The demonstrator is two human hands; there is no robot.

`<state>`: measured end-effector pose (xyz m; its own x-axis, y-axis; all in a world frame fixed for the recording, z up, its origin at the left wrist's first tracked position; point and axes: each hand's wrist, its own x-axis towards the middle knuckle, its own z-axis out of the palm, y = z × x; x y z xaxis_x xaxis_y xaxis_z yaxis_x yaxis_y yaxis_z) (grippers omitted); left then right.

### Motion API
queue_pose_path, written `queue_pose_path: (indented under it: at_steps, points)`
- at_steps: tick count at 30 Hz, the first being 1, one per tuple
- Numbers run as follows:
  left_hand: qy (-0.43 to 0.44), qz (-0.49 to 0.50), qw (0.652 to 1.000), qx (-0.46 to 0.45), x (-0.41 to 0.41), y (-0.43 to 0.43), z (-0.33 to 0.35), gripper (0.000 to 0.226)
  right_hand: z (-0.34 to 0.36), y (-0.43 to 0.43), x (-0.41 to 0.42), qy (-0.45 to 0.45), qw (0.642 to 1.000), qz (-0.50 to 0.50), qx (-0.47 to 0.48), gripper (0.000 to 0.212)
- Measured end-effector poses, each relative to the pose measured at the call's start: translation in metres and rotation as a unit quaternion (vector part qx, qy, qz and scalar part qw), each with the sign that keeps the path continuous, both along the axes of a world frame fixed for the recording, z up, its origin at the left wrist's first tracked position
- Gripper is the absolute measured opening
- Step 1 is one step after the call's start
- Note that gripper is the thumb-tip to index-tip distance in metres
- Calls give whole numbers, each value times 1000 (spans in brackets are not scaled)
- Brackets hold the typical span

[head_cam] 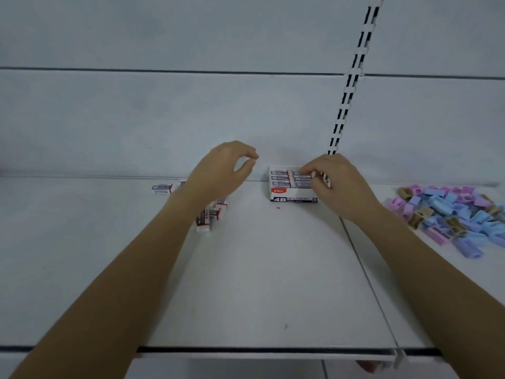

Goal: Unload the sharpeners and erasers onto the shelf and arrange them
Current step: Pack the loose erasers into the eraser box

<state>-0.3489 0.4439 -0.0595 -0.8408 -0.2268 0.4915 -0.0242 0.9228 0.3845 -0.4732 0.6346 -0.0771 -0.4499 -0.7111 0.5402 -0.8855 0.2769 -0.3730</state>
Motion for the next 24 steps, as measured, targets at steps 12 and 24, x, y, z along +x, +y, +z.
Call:
queue_pose_path:
  at_steps: [12,24]
  points:
    - [-104,93,990,27,53,-49,-7,24,2,-59,52,-37,991,118,53,32]
    - [-188,101,975,61,58,-49,-6,26,-19,-69,77,8,972,196,132,42]
